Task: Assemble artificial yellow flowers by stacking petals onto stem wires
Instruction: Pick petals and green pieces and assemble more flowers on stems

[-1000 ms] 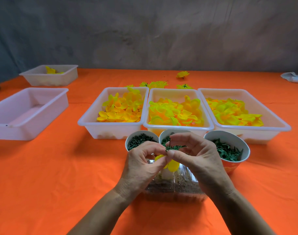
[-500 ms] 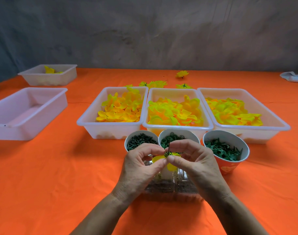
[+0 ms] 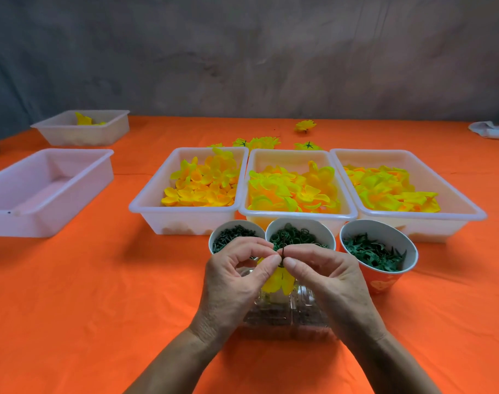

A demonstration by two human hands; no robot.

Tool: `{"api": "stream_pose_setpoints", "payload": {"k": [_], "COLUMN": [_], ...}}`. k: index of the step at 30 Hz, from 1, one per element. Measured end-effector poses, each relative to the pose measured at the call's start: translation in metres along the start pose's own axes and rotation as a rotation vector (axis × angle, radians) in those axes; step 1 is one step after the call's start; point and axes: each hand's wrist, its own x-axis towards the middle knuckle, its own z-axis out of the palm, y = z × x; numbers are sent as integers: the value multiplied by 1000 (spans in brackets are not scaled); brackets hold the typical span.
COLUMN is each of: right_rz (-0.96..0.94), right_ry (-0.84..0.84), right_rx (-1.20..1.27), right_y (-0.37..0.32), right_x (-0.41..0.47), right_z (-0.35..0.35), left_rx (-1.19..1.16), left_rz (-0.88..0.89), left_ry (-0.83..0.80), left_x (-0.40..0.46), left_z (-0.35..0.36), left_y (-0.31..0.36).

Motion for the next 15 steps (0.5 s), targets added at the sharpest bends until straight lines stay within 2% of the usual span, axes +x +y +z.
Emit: {"api": "stream_pose_setpoints", "payload": {"k": [15], "right_rz": [33], "right_ry": [23], "right_rx": [56], "right_y": [1], "right_x": [4], "right_z": [2], "left_rx": [122], "left_rz": [114], "left_ry": [-52], "left_x": [5], "left_z": [-3], "left_y": [0]}}
